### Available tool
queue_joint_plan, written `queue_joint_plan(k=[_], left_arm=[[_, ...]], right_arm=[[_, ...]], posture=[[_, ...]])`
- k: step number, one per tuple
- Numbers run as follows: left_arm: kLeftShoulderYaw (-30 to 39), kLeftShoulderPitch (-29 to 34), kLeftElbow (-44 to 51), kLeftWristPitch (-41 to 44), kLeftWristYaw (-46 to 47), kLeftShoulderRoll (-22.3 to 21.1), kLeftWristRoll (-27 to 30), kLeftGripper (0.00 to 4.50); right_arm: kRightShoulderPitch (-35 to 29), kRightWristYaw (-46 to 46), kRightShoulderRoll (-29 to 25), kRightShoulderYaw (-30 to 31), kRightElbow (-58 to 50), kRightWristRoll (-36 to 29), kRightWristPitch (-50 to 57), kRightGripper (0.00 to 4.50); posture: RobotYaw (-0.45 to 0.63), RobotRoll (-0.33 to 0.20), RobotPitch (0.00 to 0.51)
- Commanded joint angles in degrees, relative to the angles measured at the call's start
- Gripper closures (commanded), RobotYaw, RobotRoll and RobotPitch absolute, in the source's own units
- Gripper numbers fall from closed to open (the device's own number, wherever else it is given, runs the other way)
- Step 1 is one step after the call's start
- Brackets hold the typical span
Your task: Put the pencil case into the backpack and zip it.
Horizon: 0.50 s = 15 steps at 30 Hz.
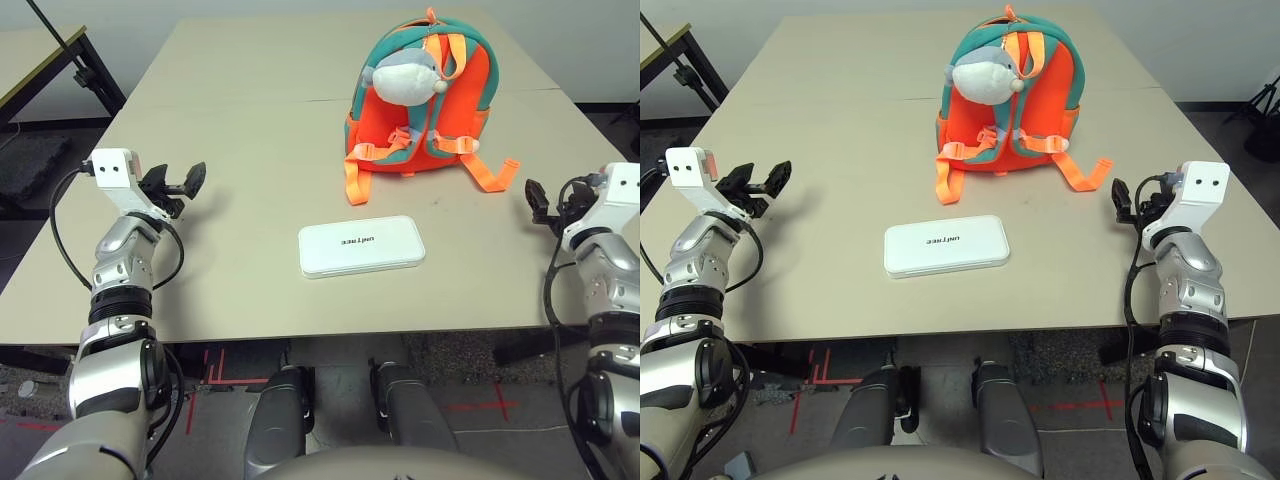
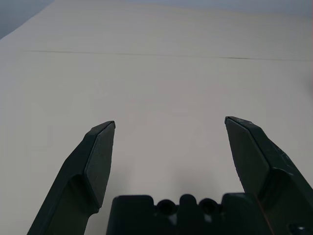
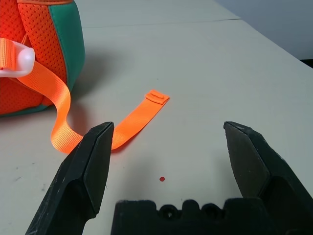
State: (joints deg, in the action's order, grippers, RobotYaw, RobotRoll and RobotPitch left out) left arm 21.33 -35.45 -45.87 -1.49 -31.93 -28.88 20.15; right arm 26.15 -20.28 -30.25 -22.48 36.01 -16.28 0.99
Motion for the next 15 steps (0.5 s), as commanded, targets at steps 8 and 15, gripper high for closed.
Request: queue_joint_plan(k=[8, 15], left_arm=[[-0.11, 0.68, 1.22, 0.92, -0.3, -0.3, 0.08, 0.0], [-0.66, 1.5, 11.09, 12.57, -2.25, -0.19, 3.91, 0.0]], right_arm=[[0.6, -0.21, 0.13, 0.86, 1.91, 0.67, -0.94, 0.05], [1.66, -0.85, -0.22, 1.79, 3.16, 0.71, -1.43, 0.05]], posture=[[-0.07, 0.0, 0.112], [-0.06, 0.0, 0.12]])
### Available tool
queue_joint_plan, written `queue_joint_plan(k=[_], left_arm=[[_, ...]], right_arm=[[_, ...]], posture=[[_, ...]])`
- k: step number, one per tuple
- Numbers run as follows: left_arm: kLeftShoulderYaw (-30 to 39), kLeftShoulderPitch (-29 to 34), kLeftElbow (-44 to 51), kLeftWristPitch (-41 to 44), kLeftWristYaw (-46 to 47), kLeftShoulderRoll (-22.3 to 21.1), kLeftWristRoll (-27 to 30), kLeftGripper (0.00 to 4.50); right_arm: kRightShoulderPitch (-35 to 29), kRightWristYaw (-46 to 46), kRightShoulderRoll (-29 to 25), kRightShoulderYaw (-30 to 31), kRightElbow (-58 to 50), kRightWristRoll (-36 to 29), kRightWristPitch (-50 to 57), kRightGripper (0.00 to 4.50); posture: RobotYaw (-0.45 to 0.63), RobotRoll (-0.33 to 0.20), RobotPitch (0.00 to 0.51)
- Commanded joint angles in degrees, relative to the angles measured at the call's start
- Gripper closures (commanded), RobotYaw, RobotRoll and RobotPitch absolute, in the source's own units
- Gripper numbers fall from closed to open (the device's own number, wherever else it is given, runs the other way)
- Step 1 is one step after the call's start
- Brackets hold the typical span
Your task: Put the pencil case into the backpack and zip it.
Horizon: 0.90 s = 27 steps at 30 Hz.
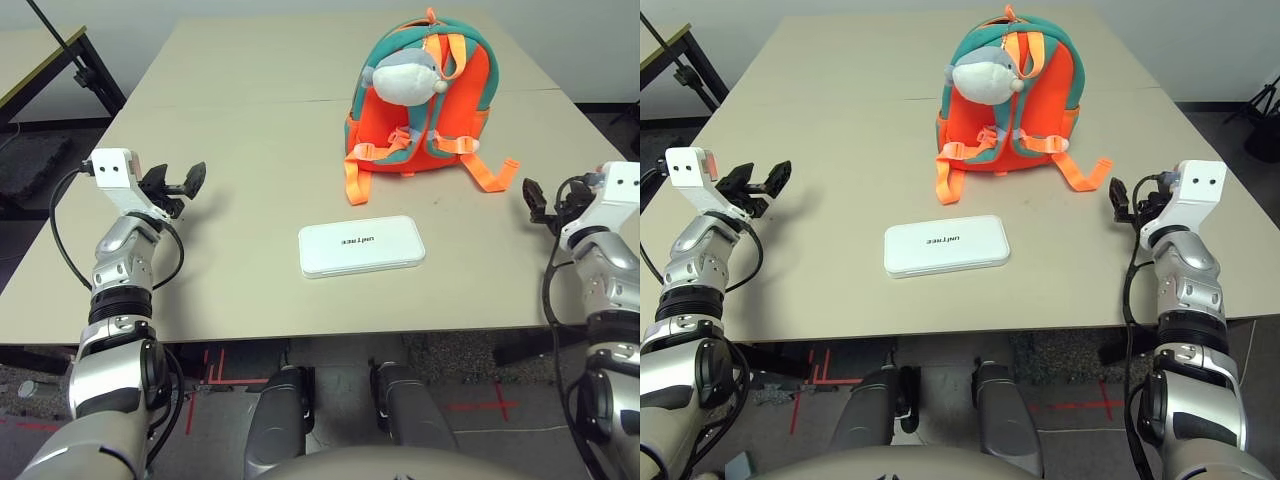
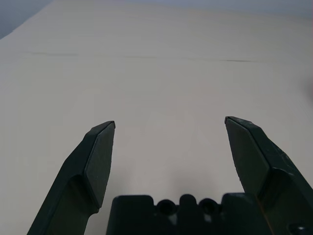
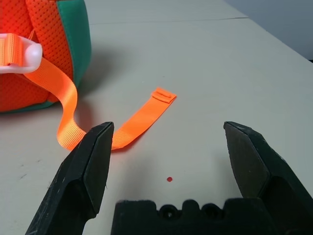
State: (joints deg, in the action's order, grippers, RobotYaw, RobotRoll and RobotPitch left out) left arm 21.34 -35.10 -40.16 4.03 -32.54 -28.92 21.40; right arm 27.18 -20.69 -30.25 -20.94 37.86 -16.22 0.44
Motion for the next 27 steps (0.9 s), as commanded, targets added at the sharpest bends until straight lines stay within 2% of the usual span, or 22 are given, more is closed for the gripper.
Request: queue_joint_plan(k=[1, 7, 12, 15, 20, 26, 27], left_arm=[[-0.73, 1.39, 7.46, 9.75, -1.95, -0.18, 3.6, 0.0], [-1.62, 2.52, 22.1, 36.88, -4.42, -3.09, 13.39, 0.0], [-1.71, 1.76, 26.13, 58.6, -4.64, -5.67, 21.14, 0.0], [-0.42, 2.13, 27.09, 69.1, -3.88, -5.37, 25.18, 0.0], [1.76, 3.05, 28.36, 78.77, -2.77, -2.9, 29.38, 0.0], [3.71, 3.51, 28.31, 82.27, -0.75, 0.5, 29.82, 0.0], [4.38, 3.28, 27.67, 82.89, -0.48, 1.05, 29.95, 0.0]], right_arm=[[0.73, -0.54, -0.33, 0.22, 1.56, 0.6, -1.05, 0.05], [1.1, -0.81, -0.08, 0.69, 1.76, 0.91, -1.72, 0.05], [0.09, -4.63, -1.19, 4.04, -2.32, 3.22, -2.17, 0.05], [-2.1, -9.11, -2.74, 7.21, -7.97, 4.65, -1.93, 0.05], [-5.48, -13.83, -4.81, 10.32, -15.87, 5.81, -0.76, 0.05], [-8.17, -18.65, -7.97, 13.4, -23.29, 7.37, 1.02, 0.05], [-8.5, -19.41, -8.52, 13.88, -24.41, 7.52, 1.37, 0.21]], posture=[[-0.05, 0.0, 0.117], [-0.05, 0.0, 0.112], [-0.05, 0.0, 0.112], [-0.06, 0.0, 0.112], [-0.08, 0.0, 0.111], [-0.11, 0.0, 0.104], [-0.11, 0.0, 0.104]])
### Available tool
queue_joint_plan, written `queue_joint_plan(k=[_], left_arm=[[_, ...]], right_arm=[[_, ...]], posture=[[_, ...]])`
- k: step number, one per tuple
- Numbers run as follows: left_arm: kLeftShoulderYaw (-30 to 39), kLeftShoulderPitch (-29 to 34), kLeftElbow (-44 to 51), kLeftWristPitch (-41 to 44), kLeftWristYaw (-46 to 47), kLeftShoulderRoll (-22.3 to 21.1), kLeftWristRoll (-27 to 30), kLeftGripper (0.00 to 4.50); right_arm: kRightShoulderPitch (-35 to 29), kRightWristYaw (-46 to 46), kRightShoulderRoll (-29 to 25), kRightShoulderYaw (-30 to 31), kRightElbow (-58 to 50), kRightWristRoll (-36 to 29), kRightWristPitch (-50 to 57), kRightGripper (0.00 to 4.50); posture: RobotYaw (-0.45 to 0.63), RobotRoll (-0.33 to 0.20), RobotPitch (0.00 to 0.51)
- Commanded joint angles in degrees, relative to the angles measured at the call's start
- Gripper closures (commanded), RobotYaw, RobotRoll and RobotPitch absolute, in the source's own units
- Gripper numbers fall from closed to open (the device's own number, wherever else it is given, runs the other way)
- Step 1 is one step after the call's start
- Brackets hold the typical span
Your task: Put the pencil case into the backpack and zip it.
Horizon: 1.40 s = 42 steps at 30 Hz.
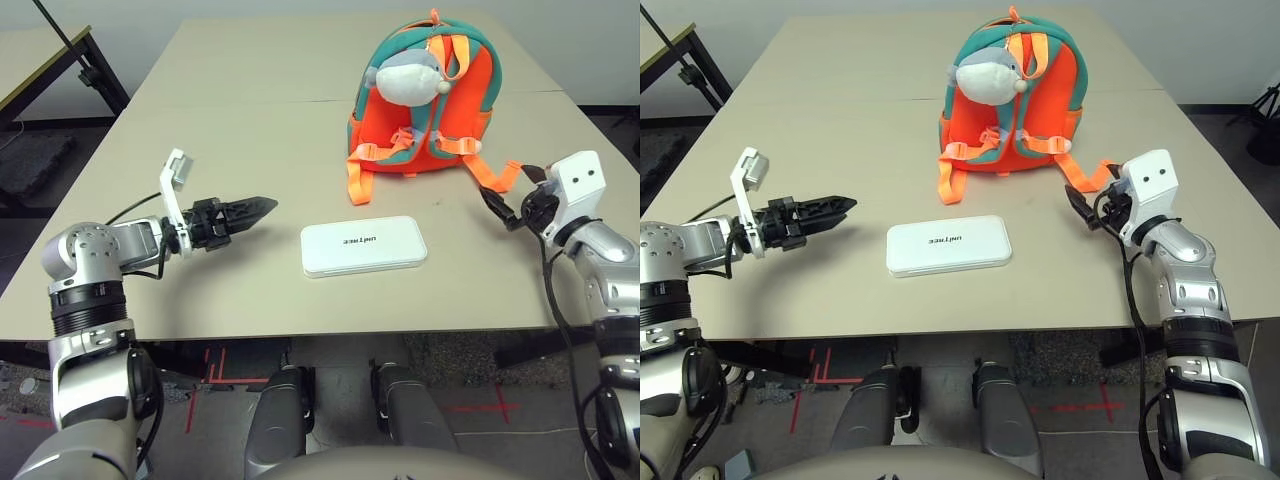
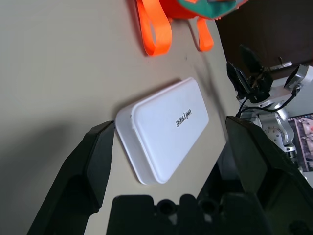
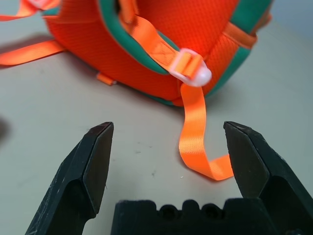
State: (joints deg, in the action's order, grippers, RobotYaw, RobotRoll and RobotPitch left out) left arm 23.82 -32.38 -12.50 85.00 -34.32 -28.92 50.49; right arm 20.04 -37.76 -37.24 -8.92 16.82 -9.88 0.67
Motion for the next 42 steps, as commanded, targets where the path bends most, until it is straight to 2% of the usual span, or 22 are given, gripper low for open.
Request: queue_joint_plan(k=[1, 4, 12, 18, 29, 42], left_arm=[[2.62, 0.22, -0.9, 2.59, 1.53, 1.57, 0.92, 0.0], [4.3, -0.38, -2.74, 4.12, 2.21, 2.9, 0.63, 0.0], [6.49, -0.16, -6.25, 7.23, 2.9, 4.15, 1.12, 0.0], [4.13, 1.06, -8.1, 7.5, 2.64, 4.28, 3.82, 0.0], [-0.15, -2.99, -17.06, 2.3, 4.66, 7.51, -3.87, 0.0], [-4.79, -5.65, -22.34, 0.29, 1.8, 7.67, -6.99, 0.0]], right_arm=[[-1.7, -3.0, -2.11, 2.43, -4.66, 1.5, 1.39, 0.42], [-2.54, -5.24, -3.8, 4.2, -7.49, 2.43, 2.11, 1.32], [-3.6, -9.44, -6.32, 7.97, -11.67, 4.71, 2.88, 4.46], [-3.41, -10.91, -6.34, 9.93, -11.25, 6.16, 1.98, 4.46], [-2.43, -11.84, -5.85, 12.58, -9.66, 9.13, 0.21, 4.46], [-3.25, -14.8, -5.81, 15.44, -11.48, 10.9, 2.19, 4.46]], posture=[[-0.11, 0.0, 0.104], [-0.12, 0.0, 0.105], [-0.13, 0.0, 0.111], [-0.13, 0.0, 0.114], [-0.16, 0.0, 0.115], [-0.18, 0.0, 0.115]])
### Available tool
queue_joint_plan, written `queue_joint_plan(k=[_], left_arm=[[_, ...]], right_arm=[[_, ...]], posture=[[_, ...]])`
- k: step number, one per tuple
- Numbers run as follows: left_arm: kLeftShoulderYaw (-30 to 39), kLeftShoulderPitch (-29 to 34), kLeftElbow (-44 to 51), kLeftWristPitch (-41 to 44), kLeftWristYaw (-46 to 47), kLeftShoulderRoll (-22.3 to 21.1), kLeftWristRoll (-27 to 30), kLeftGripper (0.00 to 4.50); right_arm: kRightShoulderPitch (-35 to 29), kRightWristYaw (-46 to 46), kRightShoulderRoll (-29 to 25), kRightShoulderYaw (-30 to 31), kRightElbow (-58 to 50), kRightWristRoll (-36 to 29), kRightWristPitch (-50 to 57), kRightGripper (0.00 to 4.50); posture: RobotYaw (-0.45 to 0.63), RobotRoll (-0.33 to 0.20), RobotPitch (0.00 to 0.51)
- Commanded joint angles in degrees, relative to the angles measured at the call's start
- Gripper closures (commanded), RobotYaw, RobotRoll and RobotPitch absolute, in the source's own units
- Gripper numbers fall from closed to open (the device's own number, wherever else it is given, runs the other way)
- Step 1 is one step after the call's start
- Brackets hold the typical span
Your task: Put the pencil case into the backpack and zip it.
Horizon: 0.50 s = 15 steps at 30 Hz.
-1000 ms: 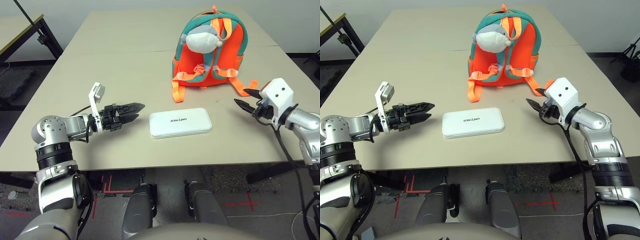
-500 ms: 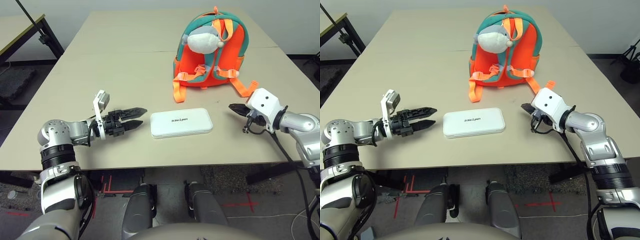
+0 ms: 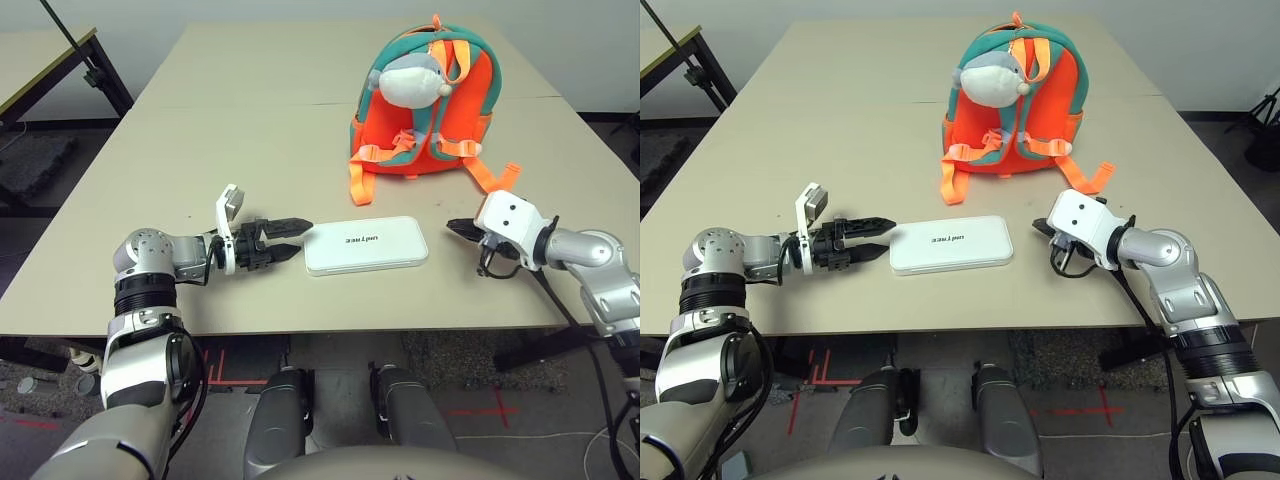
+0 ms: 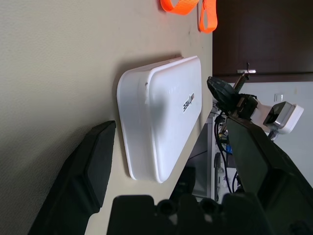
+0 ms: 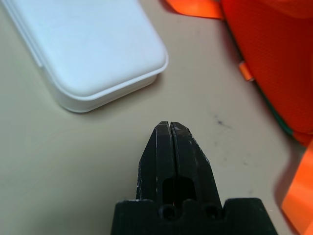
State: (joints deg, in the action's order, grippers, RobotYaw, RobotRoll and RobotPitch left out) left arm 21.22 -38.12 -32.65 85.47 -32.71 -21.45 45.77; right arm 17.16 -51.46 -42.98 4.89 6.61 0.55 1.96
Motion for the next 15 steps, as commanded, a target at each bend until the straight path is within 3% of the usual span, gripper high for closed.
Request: queue_joint_plan(k=[1, 15], left_arm=[[-2.33, 0.09, -2.23, -0.2, -0.03, 0.18, -2.37, 0.0], [-3.04, 0.39, -1.57, 0.38, -1.16, 0.49, -3.04, 0.0]], right_arm=[[-0.39, -1.35, 0.0, 1.95, -1.52, 0.56, 1.22, 4.46], [2.82, -2.47, 3.54, 7.22, -0.65, 2.49, 2.8, 4.46]], posture=[[-0.18, 0.0, 0.111], [-0.16, 0.0, 0.118]])
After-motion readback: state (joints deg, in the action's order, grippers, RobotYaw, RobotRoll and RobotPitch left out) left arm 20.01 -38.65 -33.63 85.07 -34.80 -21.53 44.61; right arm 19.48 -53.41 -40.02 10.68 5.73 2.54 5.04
